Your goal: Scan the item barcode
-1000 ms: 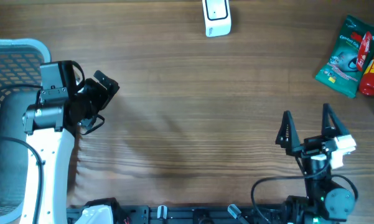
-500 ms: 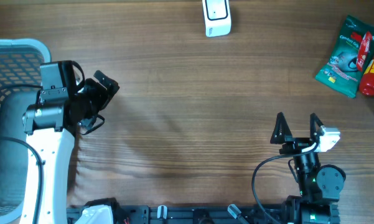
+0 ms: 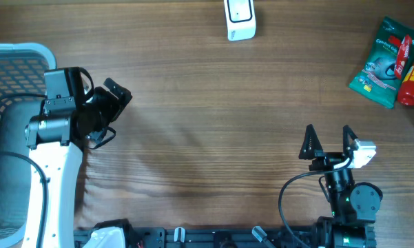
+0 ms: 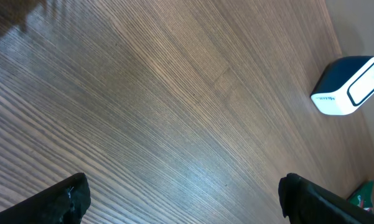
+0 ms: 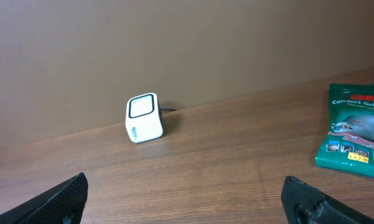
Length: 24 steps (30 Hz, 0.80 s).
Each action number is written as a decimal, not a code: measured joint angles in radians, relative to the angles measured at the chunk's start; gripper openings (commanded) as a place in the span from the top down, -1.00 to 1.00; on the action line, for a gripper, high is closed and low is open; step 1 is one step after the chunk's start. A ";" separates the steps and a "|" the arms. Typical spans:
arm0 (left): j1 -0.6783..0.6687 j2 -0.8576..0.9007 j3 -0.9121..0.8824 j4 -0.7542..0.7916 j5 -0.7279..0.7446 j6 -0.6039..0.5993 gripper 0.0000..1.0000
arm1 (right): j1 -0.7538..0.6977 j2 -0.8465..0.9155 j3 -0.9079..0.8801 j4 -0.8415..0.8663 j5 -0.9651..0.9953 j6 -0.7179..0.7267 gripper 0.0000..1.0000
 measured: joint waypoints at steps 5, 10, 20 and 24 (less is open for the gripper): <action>0.000 0.000 0.000 -0.002 0.000 0.000 -1.00 | 0.000 0.000 0.000 0.000 0.000 0.000 -0.99; -0.001 -0.002 0.000 -0.002 0.000 0.000 -1.00 | 0.000 0.000 0.000 0.000 0.000 0.000 -0.99; -0.356 -0.348 -0.012 0.327 -0.211 0.126 -1.00 | 0.001 -0.001 0.000 0.000 0.000 0.000 -0.99; -0.373 -0.496 -0.103 0.597 -0.212 0.269 -1.00 | 0.001 -0.002 0.000 0.000 0.000 0.000 -0.99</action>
